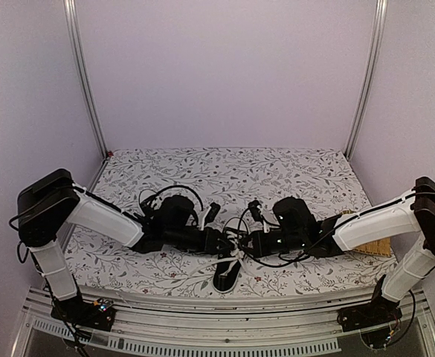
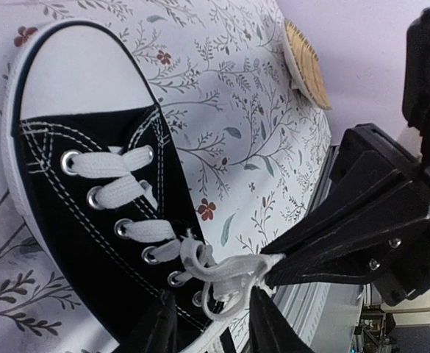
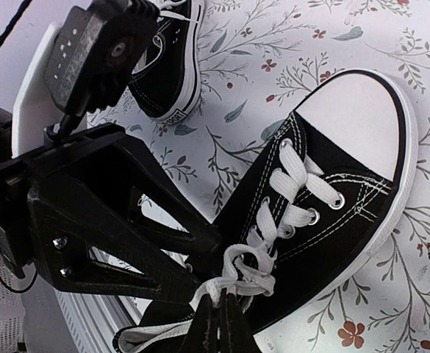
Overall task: Tie the shoes
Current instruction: Cross the half-tied shoelace with the shoelace loop.
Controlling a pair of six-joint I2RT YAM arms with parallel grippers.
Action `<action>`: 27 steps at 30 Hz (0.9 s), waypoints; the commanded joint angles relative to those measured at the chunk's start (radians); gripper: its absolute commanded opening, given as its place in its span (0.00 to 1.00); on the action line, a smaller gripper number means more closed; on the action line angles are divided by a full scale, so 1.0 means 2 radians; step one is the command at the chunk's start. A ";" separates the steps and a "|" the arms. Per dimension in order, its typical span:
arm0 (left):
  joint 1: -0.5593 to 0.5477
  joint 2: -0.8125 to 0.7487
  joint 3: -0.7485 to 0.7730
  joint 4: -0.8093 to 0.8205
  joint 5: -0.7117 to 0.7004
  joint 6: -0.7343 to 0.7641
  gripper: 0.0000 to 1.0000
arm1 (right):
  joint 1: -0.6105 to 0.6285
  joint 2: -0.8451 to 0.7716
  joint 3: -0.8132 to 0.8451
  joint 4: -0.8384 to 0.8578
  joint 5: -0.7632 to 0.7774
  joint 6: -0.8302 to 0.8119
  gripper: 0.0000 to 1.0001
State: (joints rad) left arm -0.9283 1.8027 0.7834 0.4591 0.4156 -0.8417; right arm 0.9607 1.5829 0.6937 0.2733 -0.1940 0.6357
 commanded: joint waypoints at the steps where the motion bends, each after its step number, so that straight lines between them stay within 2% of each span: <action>1: -0.011 0.015 0.011 0.006 0.011 0.004 0.32 | -0.002 -0.006 -0.003 0.014 -0.005 0.004 0.03; 7: -0.013 0.019 0.009 0.021 0.018 -0.004 0.29 | -0.002 -0.004 -0.003 0.014 -0.005 0.004 0.03; 11: -0.016 0.021 0.006 0.025 0.021 -0.004 0.34 | -0.002 -0.004 -0.004 0.014 -0.004 0.006 0.03; 14: -0.019 0.019 -0.001 0.036 0.023 -0.005 0.41 | -0.002 -0.005 -0.003 0.013 -0.004 0.006 0.03; 17: -0.021 0.019 -0.004 0.045 0.025 -0.004 0.42 | -0.002 -0.004 -0.003 0.014 -0.004 0.007 0.03; 27: -0.023 0.028 0.002 0.041 0.024 -0.005 0.23 | -0.002 -0.005 -0.003 0.013 -0.005 0.009 0.03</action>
State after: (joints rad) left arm -0.9627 1.8404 0.7856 0.5213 0.4618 -0.8570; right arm 0.9607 1.5829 0.6937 0.2783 -0.1947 0.6411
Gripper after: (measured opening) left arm 0.258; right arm 0.032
